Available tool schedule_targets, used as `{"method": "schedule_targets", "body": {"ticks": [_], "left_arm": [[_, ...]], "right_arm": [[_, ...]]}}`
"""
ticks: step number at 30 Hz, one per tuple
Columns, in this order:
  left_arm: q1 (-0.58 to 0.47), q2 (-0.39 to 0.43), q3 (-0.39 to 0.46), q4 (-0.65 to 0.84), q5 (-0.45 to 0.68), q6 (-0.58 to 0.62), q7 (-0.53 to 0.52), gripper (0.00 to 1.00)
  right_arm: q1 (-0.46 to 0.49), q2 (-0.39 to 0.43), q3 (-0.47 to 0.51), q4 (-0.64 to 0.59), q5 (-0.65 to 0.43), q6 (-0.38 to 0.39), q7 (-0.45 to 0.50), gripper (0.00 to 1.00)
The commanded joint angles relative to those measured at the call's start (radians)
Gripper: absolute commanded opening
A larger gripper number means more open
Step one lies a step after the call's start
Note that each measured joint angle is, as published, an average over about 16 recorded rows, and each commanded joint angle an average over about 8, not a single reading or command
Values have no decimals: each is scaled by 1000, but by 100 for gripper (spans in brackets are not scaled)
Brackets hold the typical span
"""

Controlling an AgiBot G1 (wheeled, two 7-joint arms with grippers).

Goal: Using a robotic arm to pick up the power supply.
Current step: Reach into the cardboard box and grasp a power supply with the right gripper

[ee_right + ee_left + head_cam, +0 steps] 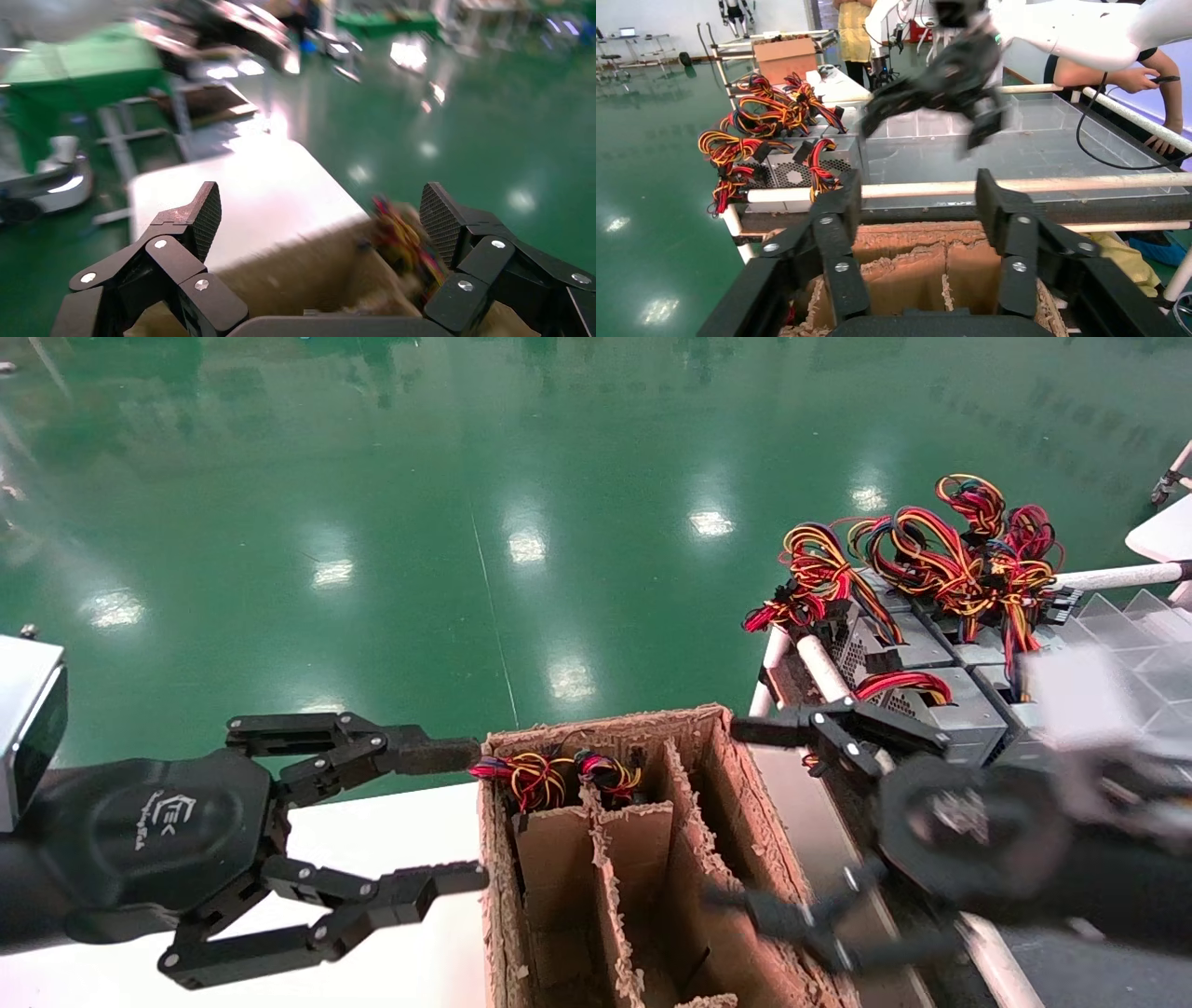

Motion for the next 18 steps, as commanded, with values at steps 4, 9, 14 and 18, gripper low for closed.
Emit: {"method": "schedule_targets", "body": {"ticks": [4, 9, 14, 18], "left_arm": [[0, 0, 0, 0, 0, 0, 0, 100], [0, 0, 0, 0, 0, 0, 0, 100], [0, 0, 0, 1, 0, -1, 0, 100], [0, 0, 0, 1, 0, -1, 0, 100]], "right_arm": [[20, -23, -30, -20, -62, 42, 19, 100], [45, -52, -64, -54, -126, 78, 39, 100], [81, -84, -93, -93, -189, 116, 61, 100], [96, -95, -102, -98, -213, 128, 64, 100]]}}
